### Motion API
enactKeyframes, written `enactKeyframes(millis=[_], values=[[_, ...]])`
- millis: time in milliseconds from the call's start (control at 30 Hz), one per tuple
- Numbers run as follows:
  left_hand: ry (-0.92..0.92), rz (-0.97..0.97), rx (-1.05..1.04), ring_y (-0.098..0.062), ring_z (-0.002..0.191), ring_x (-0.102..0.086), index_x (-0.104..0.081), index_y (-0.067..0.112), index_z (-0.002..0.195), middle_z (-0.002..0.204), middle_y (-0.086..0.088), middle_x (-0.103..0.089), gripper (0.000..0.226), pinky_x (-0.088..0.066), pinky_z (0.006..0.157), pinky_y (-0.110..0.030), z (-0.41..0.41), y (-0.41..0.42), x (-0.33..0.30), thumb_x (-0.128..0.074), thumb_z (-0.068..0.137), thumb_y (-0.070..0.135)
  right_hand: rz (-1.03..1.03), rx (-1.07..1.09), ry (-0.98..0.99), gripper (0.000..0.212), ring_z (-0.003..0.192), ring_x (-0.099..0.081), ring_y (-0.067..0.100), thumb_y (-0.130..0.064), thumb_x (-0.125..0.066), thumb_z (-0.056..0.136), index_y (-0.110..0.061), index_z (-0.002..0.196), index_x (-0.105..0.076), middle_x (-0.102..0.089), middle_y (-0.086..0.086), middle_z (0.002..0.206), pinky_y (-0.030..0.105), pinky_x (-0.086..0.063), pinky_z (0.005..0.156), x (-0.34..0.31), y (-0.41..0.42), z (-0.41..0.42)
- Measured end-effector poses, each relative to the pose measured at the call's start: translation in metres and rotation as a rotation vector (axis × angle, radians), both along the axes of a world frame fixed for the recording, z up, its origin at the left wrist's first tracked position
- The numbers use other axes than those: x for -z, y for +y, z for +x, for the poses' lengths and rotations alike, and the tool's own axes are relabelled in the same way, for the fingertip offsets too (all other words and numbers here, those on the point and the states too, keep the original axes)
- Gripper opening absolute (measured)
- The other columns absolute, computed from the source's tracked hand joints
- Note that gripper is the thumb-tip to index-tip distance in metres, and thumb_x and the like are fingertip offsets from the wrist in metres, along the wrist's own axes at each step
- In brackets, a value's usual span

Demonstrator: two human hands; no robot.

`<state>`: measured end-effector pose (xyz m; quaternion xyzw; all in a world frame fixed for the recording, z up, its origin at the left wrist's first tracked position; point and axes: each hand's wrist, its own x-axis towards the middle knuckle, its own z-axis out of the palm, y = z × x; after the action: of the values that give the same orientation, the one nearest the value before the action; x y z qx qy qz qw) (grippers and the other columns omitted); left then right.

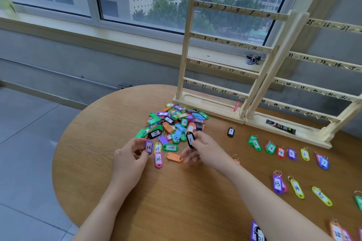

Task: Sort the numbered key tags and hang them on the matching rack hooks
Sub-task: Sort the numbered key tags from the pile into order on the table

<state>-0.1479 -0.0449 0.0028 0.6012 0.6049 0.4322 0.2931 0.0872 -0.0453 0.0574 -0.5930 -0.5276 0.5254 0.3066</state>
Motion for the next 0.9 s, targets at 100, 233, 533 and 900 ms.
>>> enactKeyframes(millis=[100, 233, 533, 900], values=[[-0.026, 0.008, 0.015, -0.005, 0.089, -0.069, -0.066, 0.045, 0.097, 0.091, 0.028, -0.072, 0.035, -0.053, 0.092, -0.044, 0.001, -0.001, -0.001, -0.071, 0.088, 0.011, 0.010, 0.027, -0.042, 0.018, 0.072, -0.071, 0.018, -0.016, -0.041, 0.107, -0.006, 0.104, -0.055, -0.078, 0.011, 0.093, 0.027, -0.045, 0.057, -0.005, -0.007, 0.007], [-0.045, 0.070, 0.018, 0.005, 0.080, -0.067, -0.064, 0.043, 0.088, 0.089, 0.020, -0.070, 0.032, -0.052, 0.070, -0.013, 0.007, -0.005, -0.004, -0.071, 0.091, 0.011, 0.162, 0.051, -0.364, 0.031, 0.058, -0.053, 0.010, -0.032, -0.052, 0.104, -0.014, 0.084, -0.069, -0.062, 0.002, 0.067, 0.031, -0.041, 0.065, -0.004, -0.016, 0.026], [0.087, 0.324, 0.150, -0.006, 0.081, -0.056, -0.063, 0.030, 0.086, 0.083, 0.016, -0.059, 0.013, -0.046, 0.071, -0.039, 0.075, -0.001, -0.018, -0.070, 0.094, 0.023, 0.167, 0.169, -0.345, 0.034, 0.061, -0.059, 0.011, -0.026, -0.053, 0.103, -0.005, 0.079, -0.067, -0.065, -0.002, 0.064, 0.034, -0.050, 0.070, -0.002, -0.017, 0.074], [0.097, 0.461, 0.202, -0.015, 0.078, -0.057, -0.069, 0.016, 0.091, 0.084, 0.009, -0.064, 0.011, -0.046, 0.076, -0.039, 0.155, 0.039, -0.007, -0.076, 0.087, 0.007, 0.167, 0.365, -0.496, 0.022, 0.054, -0.057, -0.001, -0.029, -0.060, 0.099, -0.016, 0.087, -0.074, -0.067, -0.006, 0.066, 0.015, -0.040, 0.053, -0.008, 0.004, 0.121]])
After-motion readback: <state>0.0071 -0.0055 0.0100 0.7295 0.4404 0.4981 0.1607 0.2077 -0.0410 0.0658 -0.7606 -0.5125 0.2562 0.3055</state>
